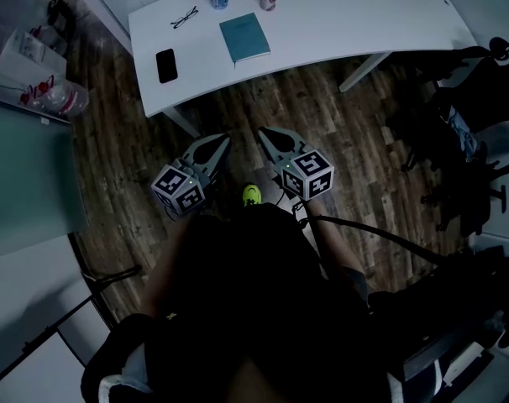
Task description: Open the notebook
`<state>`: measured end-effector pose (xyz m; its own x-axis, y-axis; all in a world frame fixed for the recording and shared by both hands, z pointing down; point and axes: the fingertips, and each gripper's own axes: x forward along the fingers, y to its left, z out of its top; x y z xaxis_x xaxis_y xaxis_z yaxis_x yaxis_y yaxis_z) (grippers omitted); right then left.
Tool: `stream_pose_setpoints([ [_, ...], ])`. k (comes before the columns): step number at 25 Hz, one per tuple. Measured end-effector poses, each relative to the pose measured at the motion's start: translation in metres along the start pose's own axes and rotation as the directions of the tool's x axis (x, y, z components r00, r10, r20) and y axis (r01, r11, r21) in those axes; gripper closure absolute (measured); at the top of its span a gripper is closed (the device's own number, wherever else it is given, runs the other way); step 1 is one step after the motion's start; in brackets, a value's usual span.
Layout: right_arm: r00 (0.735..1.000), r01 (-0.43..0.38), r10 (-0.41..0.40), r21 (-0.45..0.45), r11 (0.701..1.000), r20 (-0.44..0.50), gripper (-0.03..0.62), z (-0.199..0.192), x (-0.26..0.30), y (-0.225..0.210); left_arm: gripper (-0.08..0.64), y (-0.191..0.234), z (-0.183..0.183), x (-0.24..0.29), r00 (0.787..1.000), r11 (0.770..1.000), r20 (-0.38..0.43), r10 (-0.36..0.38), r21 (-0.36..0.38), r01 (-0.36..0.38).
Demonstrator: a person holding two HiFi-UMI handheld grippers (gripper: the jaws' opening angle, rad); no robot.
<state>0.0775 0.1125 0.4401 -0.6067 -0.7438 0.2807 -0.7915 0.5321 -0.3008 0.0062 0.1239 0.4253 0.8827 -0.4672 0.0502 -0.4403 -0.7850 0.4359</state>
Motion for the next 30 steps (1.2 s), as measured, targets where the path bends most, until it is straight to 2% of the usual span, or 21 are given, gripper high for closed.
stream_pose_setpoints([
  [6,1.0,-0.007,0.007,0.002,1.0,-0.001,0.592,0.004,0.007,-0.025,0.563,0.007,0.003,0.019,0.999,0.999,0.009,0.031,0.009,-0.031],
  [13,1.0,0.024,-0.024,0.002,1.0,0.01,0.592,0.016,0.024,-0.059,0.563,0.026,0.006,0.047,1.0,0.999,-0.013,0.012,0.047,-0.011],
  [17,0.999,0.048,-0.048,0.001,0.999,0.012,0.592,0.021,0.04,-0.077,0.563,0.046,0.013,0.063,1.0,0.997,-0.013,0.0,0.074,0.001],
  [30,0.994,0.099,-0.098,0.011,0.995,-0.039,0.592,0.034,0.114,-0.141,0.563,0.128,0.038,0.115,1.0,0.996,-0.004,-0.028,0.086,0.028],
])
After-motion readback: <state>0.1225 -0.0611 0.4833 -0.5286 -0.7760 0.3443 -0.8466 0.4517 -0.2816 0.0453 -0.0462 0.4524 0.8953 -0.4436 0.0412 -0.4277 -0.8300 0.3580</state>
